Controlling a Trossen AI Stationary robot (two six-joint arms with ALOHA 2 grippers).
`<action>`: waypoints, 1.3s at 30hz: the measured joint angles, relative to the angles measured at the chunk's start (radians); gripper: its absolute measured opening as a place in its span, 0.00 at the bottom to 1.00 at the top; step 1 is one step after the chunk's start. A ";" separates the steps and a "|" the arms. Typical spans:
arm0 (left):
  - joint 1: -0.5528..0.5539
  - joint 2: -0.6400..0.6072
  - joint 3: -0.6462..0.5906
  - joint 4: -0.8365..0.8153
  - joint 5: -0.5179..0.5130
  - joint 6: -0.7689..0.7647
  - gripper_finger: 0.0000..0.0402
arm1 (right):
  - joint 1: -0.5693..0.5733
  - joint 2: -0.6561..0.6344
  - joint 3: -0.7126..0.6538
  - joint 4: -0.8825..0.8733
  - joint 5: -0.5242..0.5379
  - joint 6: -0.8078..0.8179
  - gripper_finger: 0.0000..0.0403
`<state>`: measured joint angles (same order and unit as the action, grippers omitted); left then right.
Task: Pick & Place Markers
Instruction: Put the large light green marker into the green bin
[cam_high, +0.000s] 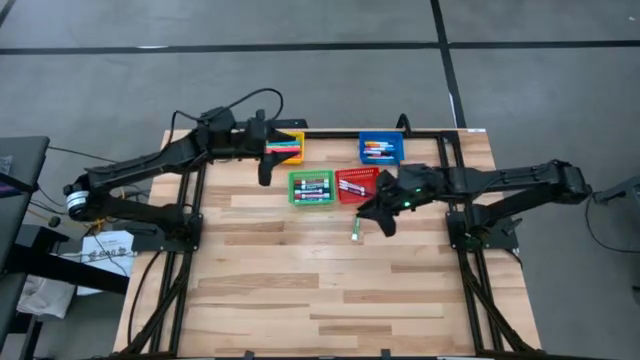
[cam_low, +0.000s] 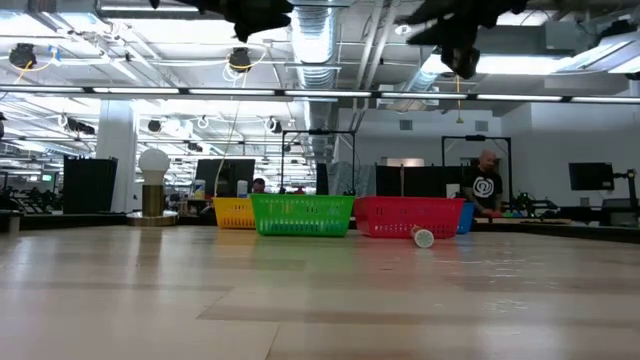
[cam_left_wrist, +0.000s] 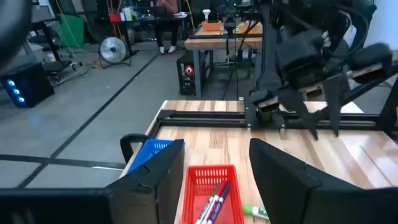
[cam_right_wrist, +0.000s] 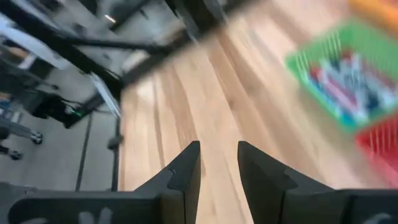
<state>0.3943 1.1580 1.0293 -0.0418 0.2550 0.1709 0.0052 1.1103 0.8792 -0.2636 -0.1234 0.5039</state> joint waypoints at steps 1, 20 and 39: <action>0.000 -0.012 -0.011 -0.001 0.000 0.000 0.45 | 0.004 0.019 0.020 -0.047 -0.001 0.034 0.24; 0.006 -0.167 -0.154 -0.002 0.001 0.006 0.45 | -0.006 0.286 0.100 -0.400 0.022 0.890 0.24; 0.042 -0.171 -0.181 -0.001 0.000 0.007 0.45 | -0.021 0.553 0.099 -0.214 0.071 1.025 0.24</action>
<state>0.4358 0.9874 0.8486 -0.0433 0.2548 0.1783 -0.0158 1.6633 0.9779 -0.4776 -0.0528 1.5287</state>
